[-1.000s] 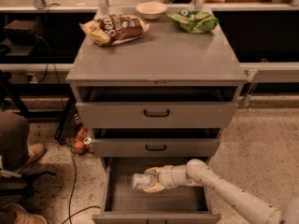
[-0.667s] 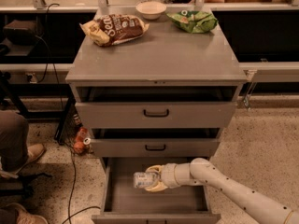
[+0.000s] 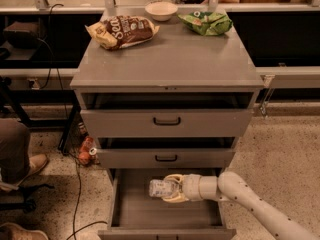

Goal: Pick blue plastic bottle from bottom drawer and place on counter

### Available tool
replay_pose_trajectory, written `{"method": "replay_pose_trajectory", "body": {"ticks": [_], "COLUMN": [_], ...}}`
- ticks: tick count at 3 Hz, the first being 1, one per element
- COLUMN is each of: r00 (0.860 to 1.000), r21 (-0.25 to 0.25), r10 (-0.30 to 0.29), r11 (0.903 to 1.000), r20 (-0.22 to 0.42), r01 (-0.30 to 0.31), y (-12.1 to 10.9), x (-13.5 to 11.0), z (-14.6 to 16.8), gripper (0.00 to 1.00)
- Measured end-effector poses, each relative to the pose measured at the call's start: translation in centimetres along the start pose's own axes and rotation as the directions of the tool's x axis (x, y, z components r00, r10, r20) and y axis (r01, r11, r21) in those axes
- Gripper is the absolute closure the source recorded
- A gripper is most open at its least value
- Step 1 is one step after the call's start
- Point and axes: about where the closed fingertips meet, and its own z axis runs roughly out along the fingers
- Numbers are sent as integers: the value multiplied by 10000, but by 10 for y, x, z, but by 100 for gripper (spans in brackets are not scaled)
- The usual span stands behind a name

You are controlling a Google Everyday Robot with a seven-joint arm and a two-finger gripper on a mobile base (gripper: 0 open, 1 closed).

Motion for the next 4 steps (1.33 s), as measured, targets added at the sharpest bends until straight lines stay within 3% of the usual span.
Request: {"method": "replay_pose_trajectory", "body": {"ticks": [1, 2, 3, 4], "r00": [9986, 9944, 9813, 9769], "r21": [829, 1749, 2312, 2431], "r10": [-309, -999, -1919, -2124], "r11": [9962, 9802, 9543, 9465], "r20": [430, 334, -120, -252], "r01": [273, 926, 1895, 2121], "y": [-18, -37, -50, -53], "x": [-31, -66, -108, -119], "z": [-63, -122, -165, -175], "gripper": [100, 100, 100, 100]}}
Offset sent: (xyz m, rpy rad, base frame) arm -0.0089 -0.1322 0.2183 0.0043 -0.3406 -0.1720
